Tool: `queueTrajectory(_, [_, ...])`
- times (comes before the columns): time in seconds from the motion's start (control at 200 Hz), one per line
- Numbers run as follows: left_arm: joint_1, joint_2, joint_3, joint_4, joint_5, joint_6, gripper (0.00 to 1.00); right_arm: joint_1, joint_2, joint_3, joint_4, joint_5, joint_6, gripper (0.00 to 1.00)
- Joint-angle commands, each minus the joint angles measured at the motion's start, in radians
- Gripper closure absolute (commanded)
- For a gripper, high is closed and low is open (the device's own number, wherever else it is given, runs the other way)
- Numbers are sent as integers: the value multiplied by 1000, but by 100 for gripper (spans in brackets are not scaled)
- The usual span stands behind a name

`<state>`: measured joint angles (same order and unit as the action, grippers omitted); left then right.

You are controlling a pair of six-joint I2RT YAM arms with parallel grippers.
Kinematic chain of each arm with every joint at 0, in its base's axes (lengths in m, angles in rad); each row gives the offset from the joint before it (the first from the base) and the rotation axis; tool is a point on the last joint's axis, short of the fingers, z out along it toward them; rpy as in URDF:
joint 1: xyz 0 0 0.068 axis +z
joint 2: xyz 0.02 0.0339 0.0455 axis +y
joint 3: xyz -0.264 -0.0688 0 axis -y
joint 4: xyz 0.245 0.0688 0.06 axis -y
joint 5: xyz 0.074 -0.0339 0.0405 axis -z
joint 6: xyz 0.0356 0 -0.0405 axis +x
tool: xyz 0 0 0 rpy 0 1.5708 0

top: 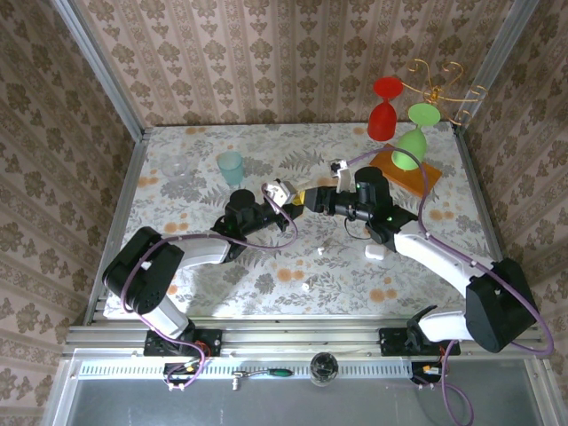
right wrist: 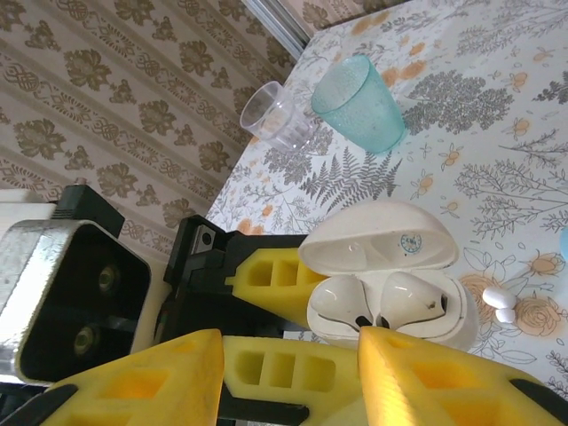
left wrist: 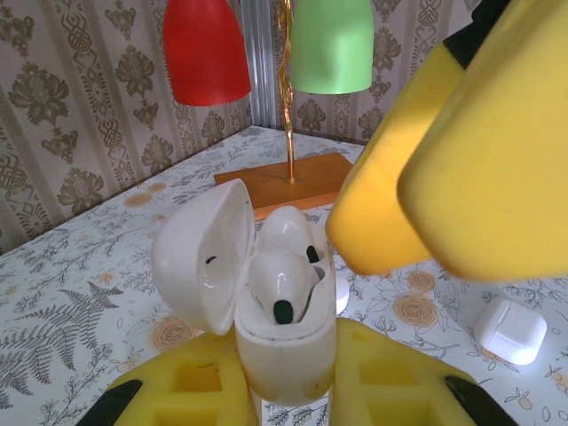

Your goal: Insert wireless bluetooth earbuds into charging case

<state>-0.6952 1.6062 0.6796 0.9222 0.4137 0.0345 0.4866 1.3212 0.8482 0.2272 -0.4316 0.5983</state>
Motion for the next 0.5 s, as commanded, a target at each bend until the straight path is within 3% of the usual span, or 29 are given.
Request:
queueTrajectory(0.0, [1, 1, 8, 54, 32, 15, 100, -9, -56, 5, 3, 55, -17, 56])
queueTrajectory(0.145, [16, -1, -42, 108, 61, 125, 100, -17, -99, 50, -147, 198, -64, 54])
queueTrajectory(0.26, [16, 0, -72, 143, 87, 236, 100, -16, -47, 162, -362, 302, -131, 41])
queueTrajectory(0.38, [16, 16, -78, 176, 119, 291, 100, -15, 27, 251, -471, 318, -157, 25])
queueTrajectory(0.495, [15, 31, -79, 204, 136, 292, 100, -8, 113, 338, -564, 302, -161, 20])
